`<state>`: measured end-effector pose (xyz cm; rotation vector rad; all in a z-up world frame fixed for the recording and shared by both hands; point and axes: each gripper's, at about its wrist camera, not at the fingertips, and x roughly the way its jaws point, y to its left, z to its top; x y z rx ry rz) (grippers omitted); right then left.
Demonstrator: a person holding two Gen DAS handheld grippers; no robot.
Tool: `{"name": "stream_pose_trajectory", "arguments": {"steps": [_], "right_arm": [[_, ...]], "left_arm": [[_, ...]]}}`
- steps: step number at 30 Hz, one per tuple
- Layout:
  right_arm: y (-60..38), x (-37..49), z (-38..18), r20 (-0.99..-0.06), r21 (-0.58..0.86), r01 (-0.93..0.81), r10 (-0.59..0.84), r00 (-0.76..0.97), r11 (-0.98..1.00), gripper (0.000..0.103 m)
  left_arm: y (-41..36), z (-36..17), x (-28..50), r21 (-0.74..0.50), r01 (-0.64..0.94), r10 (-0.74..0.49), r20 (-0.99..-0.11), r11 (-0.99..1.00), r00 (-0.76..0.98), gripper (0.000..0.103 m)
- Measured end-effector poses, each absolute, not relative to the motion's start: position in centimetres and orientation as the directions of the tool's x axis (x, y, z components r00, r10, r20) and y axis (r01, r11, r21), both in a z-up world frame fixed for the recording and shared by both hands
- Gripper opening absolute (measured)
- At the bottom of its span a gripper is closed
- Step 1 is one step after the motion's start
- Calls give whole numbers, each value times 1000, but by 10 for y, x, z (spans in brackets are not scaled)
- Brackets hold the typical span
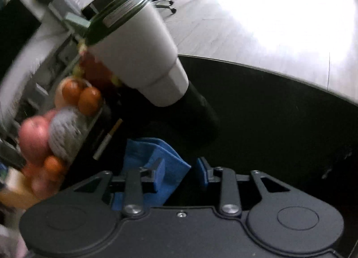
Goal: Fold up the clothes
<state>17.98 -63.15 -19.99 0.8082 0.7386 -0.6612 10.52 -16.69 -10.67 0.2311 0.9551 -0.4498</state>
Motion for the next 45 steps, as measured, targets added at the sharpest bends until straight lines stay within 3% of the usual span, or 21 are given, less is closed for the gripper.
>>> {"name": "stream_pose_trajectory", "arguments": {"steps": [2,3,4,7,15,18,21,23,26,32,35,38,45], "right_arm": [[-627,185,-202,-788,362,747,-245,565,558,30],[-624,188,-203,-789,342,739,-250,561,581,23],[-619,191,-204,-792,333,727,-240,561,601,9],[-611,195,-200,-797,295,716,-250,550,633,3],[-597,191,-170,-733,-54,776,-553,396,628,3],[-594,198,-173,-720,-181,767,-614,324,616,9],[-590,192,-153,-717,-109,765,-584,382,634,20],[-581,182,-130,-708,0,753,-532,465,658,29],[-551,163,-90,-675,194,665,-394,624,721,31],[-450,120,-24,-486,526,248,49,872,813,35],[-391,109,-18,-416,561,69,209,885,825,35],[-336,106,-21,-380,556,-55,312,871,829,20],[-241,141,-25,-361,476,-190,388,848,859,22]], "left_arm": [[-167,-107,105,-5,467,-266,-828,884,494,40],[-167,-107,106,-5,467,-266,-828,884,494,40],[-167,-108,106,-5,467,-265,-828,884,493,40],[-166,-107,106,-4,467,-266,-827,884,495,40],[-167,-107,104,-12,482,-277,-831,876,483,40],[-168,-107,101,-17,491,-285,-832,871,476,40],[-163,-103,98,-41,492,-305,-829,870,470,41],[-157,-98,95,-53,488,-314,-824,871,472,41],[-135,-89,86,-47,476,-308,-816,878,489,41],[-31,-71,76,-32,273,-188,-801,962,569,41],[30,-62,78,-37,114,-98,-797,993,595,39],[88,-48,84,-36,-43,0,-769,998,639,38],[187,-45,133,-80,-288,150,-705,954,693,45]]}}
